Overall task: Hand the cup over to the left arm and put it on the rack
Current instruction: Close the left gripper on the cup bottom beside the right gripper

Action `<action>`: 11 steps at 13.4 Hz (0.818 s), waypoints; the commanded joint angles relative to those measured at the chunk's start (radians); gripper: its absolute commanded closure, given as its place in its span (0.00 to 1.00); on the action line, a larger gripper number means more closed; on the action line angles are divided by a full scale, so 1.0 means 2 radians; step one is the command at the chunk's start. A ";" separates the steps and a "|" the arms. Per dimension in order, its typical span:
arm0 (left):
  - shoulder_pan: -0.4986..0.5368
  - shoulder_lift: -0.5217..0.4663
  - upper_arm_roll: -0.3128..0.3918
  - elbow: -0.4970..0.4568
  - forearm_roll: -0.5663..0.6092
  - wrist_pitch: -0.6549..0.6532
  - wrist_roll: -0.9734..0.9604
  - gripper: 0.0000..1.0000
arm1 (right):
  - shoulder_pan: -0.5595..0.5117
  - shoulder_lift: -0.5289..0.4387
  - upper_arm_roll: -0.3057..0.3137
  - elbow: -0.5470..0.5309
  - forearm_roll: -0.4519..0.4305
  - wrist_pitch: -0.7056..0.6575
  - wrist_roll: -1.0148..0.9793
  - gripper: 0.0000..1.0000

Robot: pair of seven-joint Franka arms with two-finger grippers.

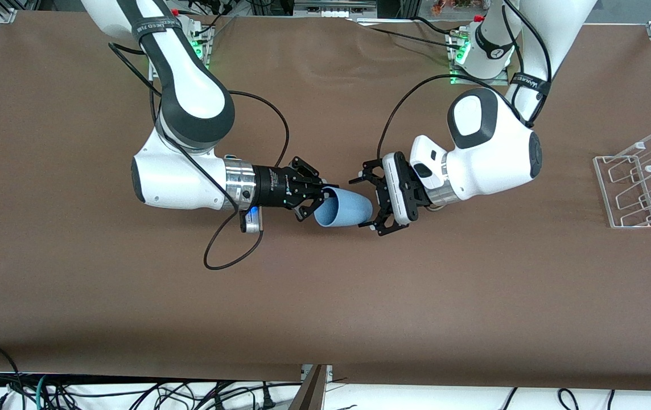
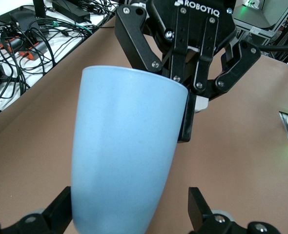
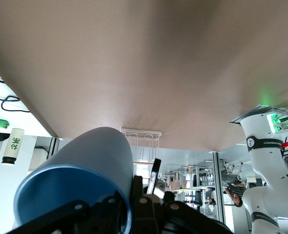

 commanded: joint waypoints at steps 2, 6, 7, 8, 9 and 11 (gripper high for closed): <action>-0.015 0.017 -0.004 0.016 0.015 0.029 -0.001 0.21 | 0.001 0.010 -0.001 0.019 0.009 0.001 0.004 1.00; -0.018 0.016 -0.005 0.016 0.022 0.031 -0.008 0.97 | 0.001 0.010 -0.001 0.019 0.009 0.001 0.004 1.00; -0.018 0.016 -0.005 0.016 0.020 0.031 -0.008 1.00 | 0.001 0.010 -0.001 0.019 0.009 0.001 0.004 1.00; -0.018 0.016 -0.005 0.016 0.021 0.031 -0.008 1.00 | 0.001 0.010 -0.001 0.019 0.009 0.001 0.005 1.00; -0.018 0.015 -0.004 0.016 0.022 0.030 -0.007 1.00 | 0.001 0.010 -0.001 0.019 0.009 0.001 0.005 1.00; -0.016 0.013 -0.004 0.016 0.024 0.028 -0.006 1.00 | 0.001 0.010 -0.001 0.020 0.009 0.001 0.007 0.94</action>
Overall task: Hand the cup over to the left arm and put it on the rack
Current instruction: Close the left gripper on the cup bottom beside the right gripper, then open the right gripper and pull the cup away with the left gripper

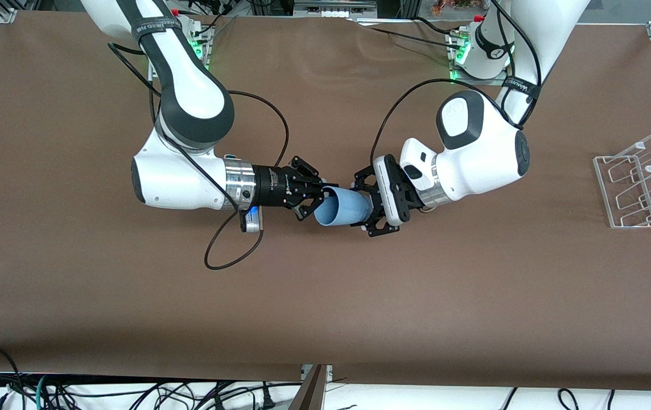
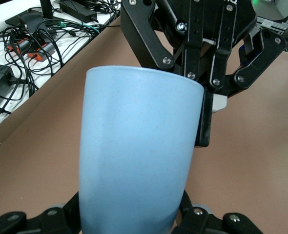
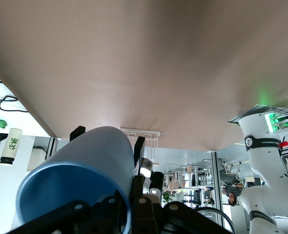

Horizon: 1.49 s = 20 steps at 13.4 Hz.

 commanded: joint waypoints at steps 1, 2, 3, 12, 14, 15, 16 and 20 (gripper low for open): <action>-0.001 0.002 -0.003 0.014 0.011 -0.009 -0.004 1.00 | 0.000 0.010 -0.001 0.020 0.009 0.005 0.006 0.75; 0.003 -0.001 -0.001 0.014 0.011 -0.011 -0.003 1.00 | -0.003 0.010 -0.001 0.020 0.009 0.005 0.006 0.46; 0.004 -0.006 -0.001 0.014 0.011 -0.012 -0.004 1.00 | -0.004 0.010 -0.003 0.021 0.009 0.001 0.006 0.28; 0.046 -0.035 0.058 0.012 0.062 -0.157 -0.003 1.00 | -0.075 0.009 -0.007 0.050 -0.002 -0.063 0.002 0.01; 0.063 -0.044 0.071 0.011 0.101 -0.198 -0.003 1.00 | -0.092 0.009 -0.007 0.050 -0.019 -0.095 -0.020 0.01; 0.070 -0.050 0.084 0.012 0.129 -0.215 -0.002 1.00 | -0.093 0.007 -0.007 0.050 -0.041 -0.106 -0.034 0.01; 0.079 -0.057 0.095 0.012 0.156 -0.239 -0.002 1.00 | -0.093 0.005 -0.006 0.050 -0.063 -0.111 -0.049 0.01; 0.113 -0.078 0.142 0.007 0.302 -0.315 0.035 1.00 | -0.087 -0.002 -0.005 0.048 -0.150 -0.142 -0.117 0.01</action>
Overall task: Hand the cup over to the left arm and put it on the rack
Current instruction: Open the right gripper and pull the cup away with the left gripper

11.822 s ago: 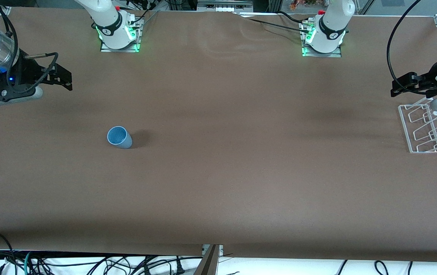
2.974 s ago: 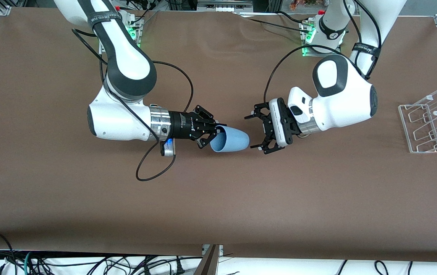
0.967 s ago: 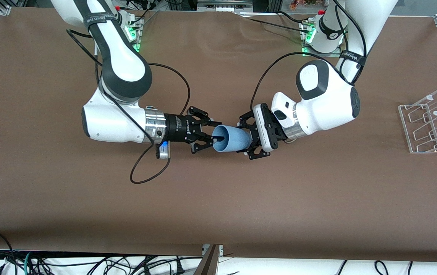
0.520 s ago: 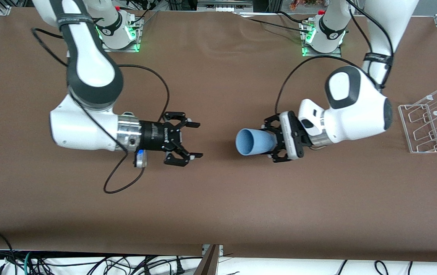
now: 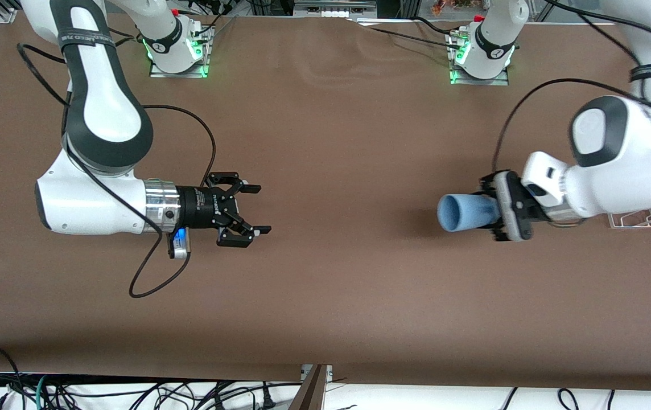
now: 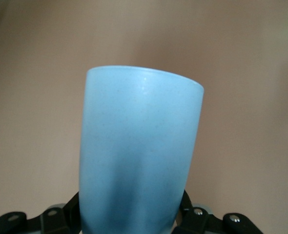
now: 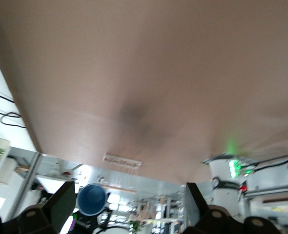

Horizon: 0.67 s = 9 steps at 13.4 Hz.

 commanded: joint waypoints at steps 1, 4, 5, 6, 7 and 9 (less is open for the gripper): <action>0.019 -0.017 0.024 -0.008 0.091 -0.031 0.039 1.00 | 0.002 -0.003 0.003 0.010 -0.066 -0.032 -0.049 0.01; 0.031 -0.018 0.057 -0.011 0.181 -0.072 0.044 1.00 | 0.002 -0.012 0.003 0.005 -0.141 -0.063 -0.133 0.01; 0.031 -0.020 0.070 -0.010 0.209 -0.092 0.040 1.00 | 0.002 -0.018 0.003 -0.001 -0.174 -0.064 -0.157 0.01; 0.032 -0.025 0.074 -0.011 0.259 -0.102 0.039 1.00 | 0.003 -0.025 0.004 -0.014 -0.210 -0.065 -0.185 0.01; 0.032 -0.027 0.074 -0.011 0.310 -0.116 0.038 1.00 | 0.003 -0.035 0.005 -0.026 -0.244 -0.065 -0.215 0.01; 0.035 -0.027 0.074 -0.014 0.386 -0.147 0.035 1.00 | 0.003 -0.045 0.005 -0.041 -0.307 -0.065 -0.282 0.01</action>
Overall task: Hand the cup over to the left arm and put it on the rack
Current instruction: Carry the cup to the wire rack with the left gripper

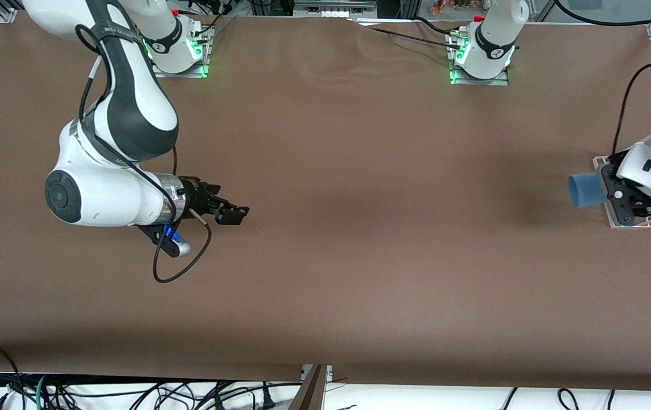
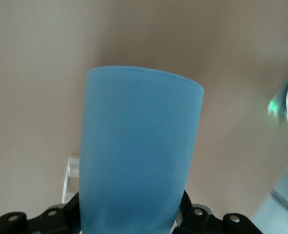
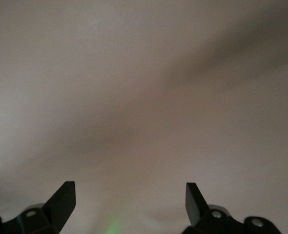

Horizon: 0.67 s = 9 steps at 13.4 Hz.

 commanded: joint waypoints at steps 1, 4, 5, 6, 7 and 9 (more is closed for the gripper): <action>0.009 -0.019 -0.002 -0.021 0.092 -0.028 -0.008 1.00 | -0.001 -0.030 0.004 -0.034 -0.075 -0.001 -0.092 0.01; 0.017 -0.037 -0.002 -0.065 0.193 -0.028 -0.037 1.00 | -0.005 -0.030 -0.005 -0.037 -0.126 0.003 -0.181 0.01; 0.024 -0.039 -0.002 -0.078 0.210 -0.026 -0.054 1.00 | -0.006 -0.030 -0.014 -0.038 -0.135 0.005 -0.210 0.01; 0.025 -0.040 -0.002 -0.094 0.235 -0.026 -0.061 1.00 | -0.007 -0.029 -0.025 -0.038 -0.135 0.007 -0.243 0.01; 0.026 -0.046 -0.003 -0.114 0.265 -0.023 -0.063 1.00 | -0.007 -0.028 -0.033 -0.043 -0.135 0.015 -0.266 0.01; 0.026 -0.075 -0.003 -0.164 0.325 0.008 -0.065 1.00 | -0.007 -0.030 -0.040 -0.054 -0.139 0.029 -0.288 0.01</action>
